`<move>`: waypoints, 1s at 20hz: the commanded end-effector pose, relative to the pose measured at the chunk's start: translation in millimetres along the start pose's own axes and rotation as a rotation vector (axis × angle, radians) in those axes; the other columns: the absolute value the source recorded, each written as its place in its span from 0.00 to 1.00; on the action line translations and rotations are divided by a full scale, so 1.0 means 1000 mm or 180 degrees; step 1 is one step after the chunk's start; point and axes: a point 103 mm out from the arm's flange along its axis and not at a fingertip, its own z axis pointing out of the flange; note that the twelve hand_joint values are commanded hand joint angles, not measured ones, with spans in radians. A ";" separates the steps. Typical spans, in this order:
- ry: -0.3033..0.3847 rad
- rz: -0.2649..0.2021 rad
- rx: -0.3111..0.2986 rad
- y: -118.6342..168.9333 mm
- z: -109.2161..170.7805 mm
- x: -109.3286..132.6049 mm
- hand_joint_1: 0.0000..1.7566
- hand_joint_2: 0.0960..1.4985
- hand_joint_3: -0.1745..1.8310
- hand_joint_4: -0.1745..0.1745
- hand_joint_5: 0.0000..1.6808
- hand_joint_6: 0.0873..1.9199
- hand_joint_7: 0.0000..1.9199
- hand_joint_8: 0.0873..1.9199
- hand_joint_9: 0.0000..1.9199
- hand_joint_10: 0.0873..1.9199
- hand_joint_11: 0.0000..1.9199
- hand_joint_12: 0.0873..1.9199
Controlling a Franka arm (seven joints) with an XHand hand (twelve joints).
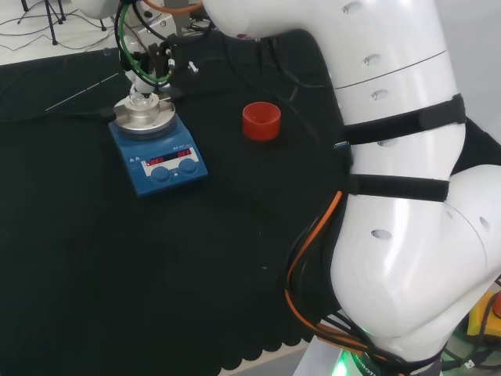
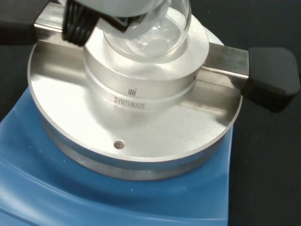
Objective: Place the round-bottom flask on the heater.
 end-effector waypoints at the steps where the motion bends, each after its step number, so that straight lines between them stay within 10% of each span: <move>1: 0.0045 -0.0009 0.0049 0.000 0.000 0.000 0.60 0.41 0.53 0.96 0.62 0.60 0.19 0.33 0.25 0.33 0.06 0.69; 4: 0.0071 -0.0028 0.0092 0.000 0.002 -0.005 0.58 0.55 0.33 1.00 0.58 0.55 0.16 0.34 0.22 0.35 0.04 0.70; 7: 0.0076 -0.0036 0.0122 -0.001 0.004 -0.009 0.52 0.46 0.40 0.53 0.51 0.49 0.15 0.34 0.21 0.35 0.03 0.70; 9: 0.0074 -0.0030 0.0160 -0.001 0.005 -0.010 0.50 0.42 0.44 0.44 0.47 0.48 0.15 0.33 0.21 0.35 0.03 0.70; 20: 0.0104 -0.0028 0.0112 -0.006 -0.004 -0.009 0.50 0.39 0.46 0.40 0.35 0.43 0.13 0.33 0.20 0.35 0.01 0.70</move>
